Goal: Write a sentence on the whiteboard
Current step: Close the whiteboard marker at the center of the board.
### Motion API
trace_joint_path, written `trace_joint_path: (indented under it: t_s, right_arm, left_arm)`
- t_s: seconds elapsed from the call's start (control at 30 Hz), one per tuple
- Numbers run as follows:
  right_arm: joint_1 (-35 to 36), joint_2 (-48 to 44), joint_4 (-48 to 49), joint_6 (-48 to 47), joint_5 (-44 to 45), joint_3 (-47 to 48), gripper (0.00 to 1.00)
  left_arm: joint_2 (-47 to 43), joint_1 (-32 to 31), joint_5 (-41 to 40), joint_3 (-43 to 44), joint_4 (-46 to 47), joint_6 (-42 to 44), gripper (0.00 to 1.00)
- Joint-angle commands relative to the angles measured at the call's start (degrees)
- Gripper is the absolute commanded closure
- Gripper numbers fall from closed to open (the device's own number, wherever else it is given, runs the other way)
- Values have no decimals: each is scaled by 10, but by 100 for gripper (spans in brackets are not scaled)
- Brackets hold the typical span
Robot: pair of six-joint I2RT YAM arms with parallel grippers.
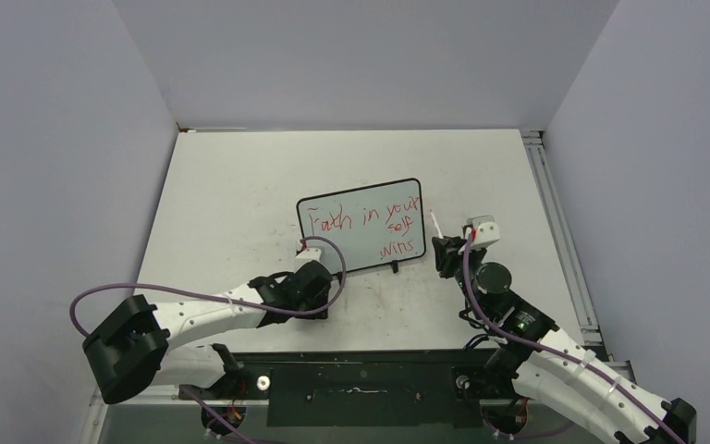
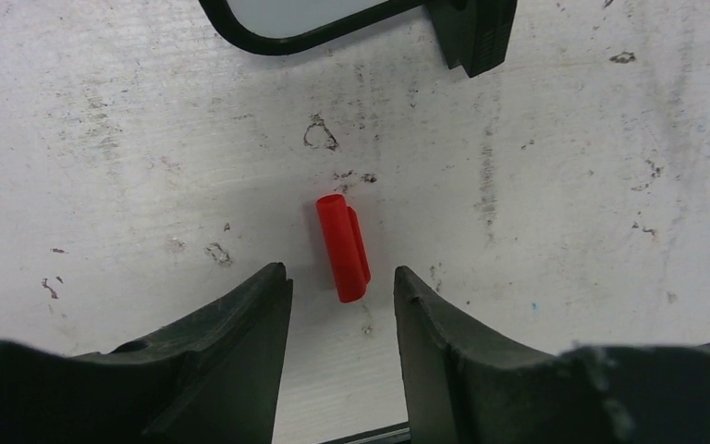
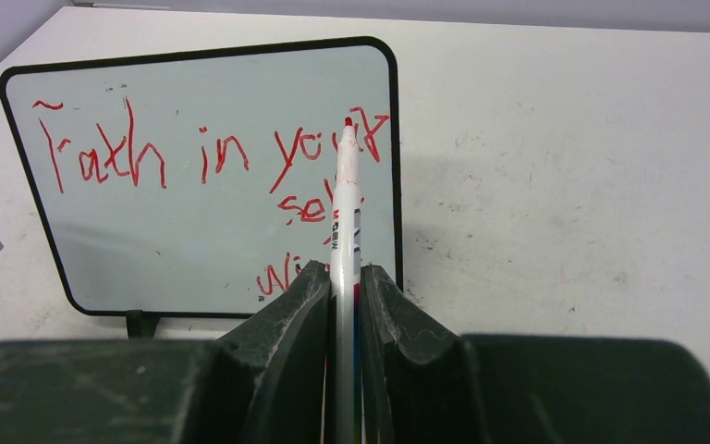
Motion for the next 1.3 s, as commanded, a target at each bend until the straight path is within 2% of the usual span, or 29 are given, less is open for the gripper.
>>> trace_joint_path:
  t_s: [0.0,0.57,0.77,0.87,1.07,1.27]
  right_arm:
    - [2,-6,30,-7,3,-5,95]
    - [2,10,33,-6,-3,-6,95]
    - [2,22,35,-13,-34,-1,95]
    - [3,25,24,-13,-49,7,95]
    - [3,13,-25,-2,-117,28,95]
    - [4,30,-75,45,-202,67,95]
  left_arm:
    - [24,-2,3,13,18,-11,59]
    - [55,6,-6,18,1,-3,79]
    - [74,5,-4,19,2,6,89]
    - [71,4,-5,22,2,21,100]
    - [4,2,-7,52,-7,87,100]
    - [-85,17,1,118,-41,226,100]
